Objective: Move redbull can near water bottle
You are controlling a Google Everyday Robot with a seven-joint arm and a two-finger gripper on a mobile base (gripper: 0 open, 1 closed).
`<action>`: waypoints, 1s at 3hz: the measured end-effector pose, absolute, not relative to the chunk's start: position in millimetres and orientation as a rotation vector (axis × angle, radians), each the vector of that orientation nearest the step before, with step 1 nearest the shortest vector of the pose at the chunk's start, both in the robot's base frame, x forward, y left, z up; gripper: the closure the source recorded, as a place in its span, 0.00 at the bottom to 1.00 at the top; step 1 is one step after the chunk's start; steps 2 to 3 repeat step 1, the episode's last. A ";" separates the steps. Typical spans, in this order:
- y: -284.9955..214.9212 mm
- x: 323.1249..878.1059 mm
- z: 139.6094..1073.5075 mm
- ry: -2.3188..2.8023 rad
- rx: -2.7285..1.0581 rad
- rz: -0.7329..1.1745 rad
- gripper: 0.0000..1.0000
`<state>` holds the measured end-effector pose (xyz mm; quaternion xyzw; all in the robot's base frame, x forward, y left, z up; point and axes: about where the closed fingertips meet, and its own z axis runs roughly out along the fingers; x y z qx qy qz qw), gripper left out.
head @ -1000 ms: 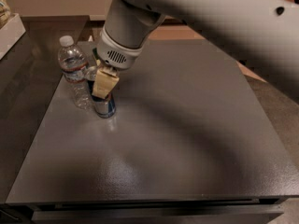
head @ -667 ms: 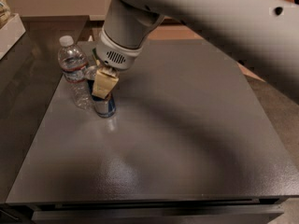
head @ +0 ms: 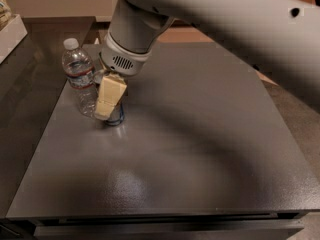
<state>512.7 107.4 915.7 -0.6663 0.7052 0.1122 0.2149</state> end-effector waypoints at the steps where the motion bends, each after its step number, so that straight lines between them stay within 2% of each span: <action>1: 107.4 512.6 915.6 1.956 -1.848 0.311 0.00; 3: 107.4 512.6 915.6 1.956 -1.848 0.311 0.00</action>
Offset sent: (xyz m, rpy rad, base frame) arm 0.0000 0.0000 0.0000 0.0000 0.0000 0.0000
